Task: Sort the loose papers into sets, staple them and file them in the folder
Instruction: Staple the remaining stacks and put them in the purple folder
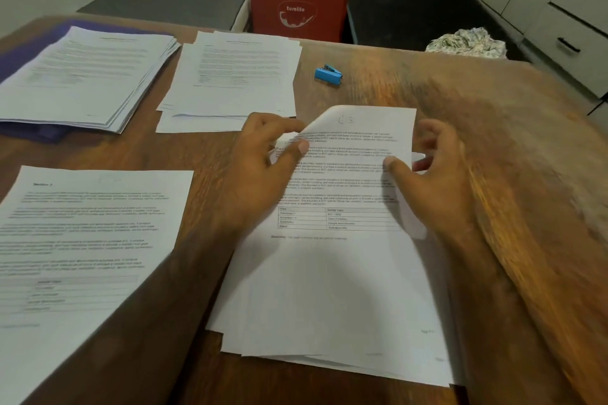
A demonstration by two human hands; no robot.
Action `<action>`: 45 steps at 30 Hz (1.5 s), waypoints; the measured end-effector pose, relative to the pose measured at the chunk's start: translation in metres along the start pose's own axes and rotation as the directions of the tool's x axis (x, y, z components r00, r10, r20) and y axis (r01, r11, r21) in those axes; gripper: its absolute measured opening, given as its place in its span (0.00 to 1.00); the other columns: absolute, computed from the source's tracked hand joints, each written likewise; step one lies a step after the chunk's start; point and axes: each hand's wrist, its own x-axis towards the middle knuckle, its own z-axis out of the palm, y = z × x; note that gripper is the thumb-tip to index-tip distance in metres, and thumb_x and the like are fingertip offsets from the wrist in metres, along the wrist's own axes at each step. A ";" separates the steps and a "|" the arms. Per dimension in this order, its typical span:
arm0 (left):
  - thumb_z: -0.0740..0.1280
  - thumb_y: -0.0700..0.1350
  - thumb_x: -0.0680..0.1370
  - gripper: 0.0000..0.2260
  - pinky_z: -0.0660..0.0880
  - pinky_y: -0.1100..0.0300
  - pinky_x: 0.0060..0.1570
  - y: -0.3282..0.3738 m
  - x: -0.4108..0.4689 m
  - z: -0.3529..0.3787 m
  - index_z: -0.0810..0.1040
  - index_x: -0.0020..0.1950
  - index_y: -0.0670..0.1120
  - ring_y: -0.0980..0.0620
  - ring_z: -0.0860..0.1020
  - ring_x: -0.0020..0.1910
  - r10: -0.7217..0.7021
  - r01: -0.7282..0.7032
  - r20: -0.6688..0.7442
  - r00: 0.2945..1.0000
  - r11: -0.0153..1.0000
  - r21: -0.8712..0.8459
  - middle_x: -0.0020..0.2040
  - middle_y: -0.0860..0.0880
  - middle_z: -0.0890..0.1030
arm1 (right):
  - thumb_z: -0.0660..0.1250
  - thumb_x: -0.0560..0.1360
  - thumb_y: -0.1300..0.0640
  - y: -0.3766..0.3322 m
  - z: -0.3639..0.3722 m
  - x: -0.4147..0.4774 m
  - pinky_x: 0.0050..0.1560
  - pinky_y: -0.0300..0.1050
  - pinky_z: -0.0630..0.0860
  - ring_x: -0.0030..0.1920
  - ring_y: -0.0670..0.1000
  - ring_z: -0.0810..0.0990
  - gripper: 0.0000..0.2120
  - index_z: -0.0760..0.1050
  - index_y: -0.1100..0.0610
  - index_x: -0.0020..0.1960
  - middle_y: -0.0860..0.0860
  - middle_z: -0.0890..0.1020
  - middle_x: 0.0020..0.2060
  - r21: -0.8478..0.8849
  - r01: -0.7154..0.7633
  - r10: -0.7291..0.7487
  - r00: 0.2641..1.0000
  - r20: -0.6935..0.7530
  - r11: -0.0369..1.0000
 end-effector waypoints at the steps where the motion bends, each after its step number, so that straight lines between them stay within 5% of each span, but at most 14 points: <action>1: 0.71 0.49 0.81 0.07 0.84 0.56 0.52 0.000 0.001 -0.001 0.82 0.59 0.53 0.48 0.80 0.62 -0.041 0.041 -0.001 0.999 0.996 -0.085 0.62 0.52 0.76 | 0.76 0.76 0.52 -0.002 -0.001 0.000 0.46 0.41 0.78 0.54 0.47 0.80 0.26 0.68 0.46 0.69 0.47 0.78 0.61 0.061 -0.038 0.037 0.999 0.017 0.997; 4: 0.74 0.51 0.78 0.08 0.83 0.43 0.54 0.002 0.001 -0.006 0.84 0.57 0.56 0.42 0.82 0.61 -0.141 0.139 0.015 0.990 0.944 -0.301 0.64 0.46 0.80 | 0.75 0.78 0.57 -0.006 -0.005 -0.001 0.42 0.47 0.81 0.48 0.52 0.85 0.21 0.72 0.50 0.68 0.55 0.84 0.50 0.278 -0.162 0.146 0.986 0.078 0.947; 6: 0.75 0.50 0.77 0.10 0.83 0.43 0.53 0.006 0.002 -0.009 0.83 0.58 0.55 0.43 0.84 0.59 -0.177 0.172 0.017 0.984 0.923 -0.345 0.64 0.44 0.81 | 0.74 0.78 0.61 -0.009 -0.007 -0.002 0.49 0.59 0.85 0.49 0.62 0.86 0.15 0.78 0.54 0.63 0.65 0.85 0.48 0.398 -0.209 0.180 0.978 0.108 0.893; 8: 0.75 0.47 0.78 0.14 0.84 0.47 0.52 0.011 0.003 -0.011 0.81 0.62 0.53 0.45 0.84 0.58 -0.208 0.200 0.009 0.978 0.927 -0.316 0.65 0.46 0.80 | 0.74 0.78 0.63 -0.010 -0.010 -0.002 0.50 0.59 0.85 0.48 0.64 0.87 0.10 0.80 0.58 0.59 0.66 0.85 0.47 0.428 -0.215 0.183 0.976 0.114 0.878; 13: 0.73 0.39 0.79 0.15 0.84 0.57 0.45 0.031 0.000 -0.005 0.81 0.64 0.51 0.50 0.86 0.52 -0.255 0.258 0.060 0.965 0.886 -0.385 0.59 0.48 0.84 | 0.73 0.79 0.64 -0.004 -0.036 0.002 0.43 0.51 0.87 0.43 0.54 0.89 0.08 0.81 0.59 0.57 0.54 0.89 0.43 0.398 -0.253 0.217 0.967 0.135 0.882; 17: 0.70 0.32 0.79 0.11 0.82 0.61 0.49 0.049 0.008 0.024 0.86 0.53 0.47 0.51 0.85 0.52 -0.155 0.180 0.106 0.982 0.936 -0.303 0.55 0.48 0.85 | 0.73 0.79 0.63 0.011 -0.083 0.006 0.36 0.40 0.83 0.39 0.49 0.89 0.05 0.83 0.57 0.54 0.50 0.89 0.42 0.277 -0.317 0.287 0.947 0.147 0.907; 22: 0.69 0.30 0.77 0.11 0.83 0.52 0.54 0.074 0.002 0.100 0.87 0.48 0.43 0.49 0.86 0.50 -0.117 0.185 0.246 0.962 0.945 -0.271 0.47 0.47 0.87 | 0.71 0.81 0.58 0.042 -0.144 -0.008 0.41 0.43 0.83 0.35 0.44 0.87 0.05 0.83 0.50 0.48 0.44 0.88 0.39 0.081 -0.409 0.408 0.913 0.031 0.909; 26: 0.67 0.30 0.78 0.10 0.83 0.50 0.56 0.092 -0.016 0.161 0.86 0.49 0.42 0.49 0.86 0.50 -0.139 0.247 0.383 0.913 0.937 -0.248 0.48 0.45 0.87 | 0.72 0.79 0.56 0.079 -0.192 -0.028 0.48 0.49 0.85 0.42 0.53 0.88 0.03 0.84 0.53 0.52 0.49 0.88 0.43 -0.022 -0.483 0.477 0.869 -0.130 0.875; 30: 0.69 0.35 0.79 0.09 0.81 0.55 0.58 0.107 -0.033 0.200 0.87 0.52 0.46 0.56 0.83 0.52 -0.036 0.102 0.485 0.874 0.989 -0.110 0.51 0.52 0.86 | 0.73 0.79 0.52 0.109 -0.226 -0.045 0.51 0.54 0.85 0.45 0.53 0.86 0.06 0.84 0.50 0.54 0.48 0.87 0.46 -0.133 -0.540 0.497 0.829 -0.257 0.831; 34: 0.69 0.39 0.81 0.08 0.81 0.56 0.58 0.108 -0.041 0.210 0.87 0.54 0.46 0.53 0.82 0.54 0.034 -0.062 0.510 0.860 0.997 0.038 0.58 0.52 0.85 | 0.72 0.79 0.49 0.120 -0.237 -0.056 0.47 0.47 0.79 0.44 0.50 0.82 0.07 0.83 0.51 0.53 0.50 0.86 0.48 -0.229 -0.558 0.492 0.822 -0.289 0.798; 38: 0.69 0.44 0.80 0.09 0.81 0.54 0.54 0.102 -0.035 0.202 0.88 0.55 0.51 0.54 0.79 0.43 0.140 -0.277 0.522 0.842 0.941 0.193 0.50 0.55 0.86 | 0.70 0.81 0.52 0.103 -0.226 -0.058 0.46 0.46 0.70 0.48 0.50 0.78 0.12 0.81 0.51 0.63 0.50 0.84 0.56 -0.412 -0.483 0.378 0.871 -0.314 0.773; 41: 0.70 0.47 0.79 0.09 0.80 0.47 0.56 0.098 -0.031 0.193 0.87 0.57 0.54 0.53 0.77 0.44 0.174 -0.331 0.523 0.835 0.916 0.224 0.45 0.58 0.82 | 0.71 0.80 0.53 0.083 -0.201 -0.052 0.48 0.44 0.72 0.55 0.49 0.80 0.16 0.79 0.49 0.68 0.48 0.83 0.63 -0.433 -0.391 0.307 0.918 -0.251 0.812; 45: 0.70 0.45 0.79 0.09 0.75 0.53 0.56 0.089 -0.029 0.164 0.87 0.57 0.52 0.54 0.74 0.51 0.186 -0.333 0.477 0.859 0.911 0.245 0.53 0.53 0.85 | 0.71 0.80 0.53 0.057 -0.149 -0.046 0.53 0.44 0.75 0.55 0.47 0.80 0.14 0.82 0.48 0.65 0.46 0.83 0.62 -0.406 -0.251 0.227 0.968 -0.107 0.879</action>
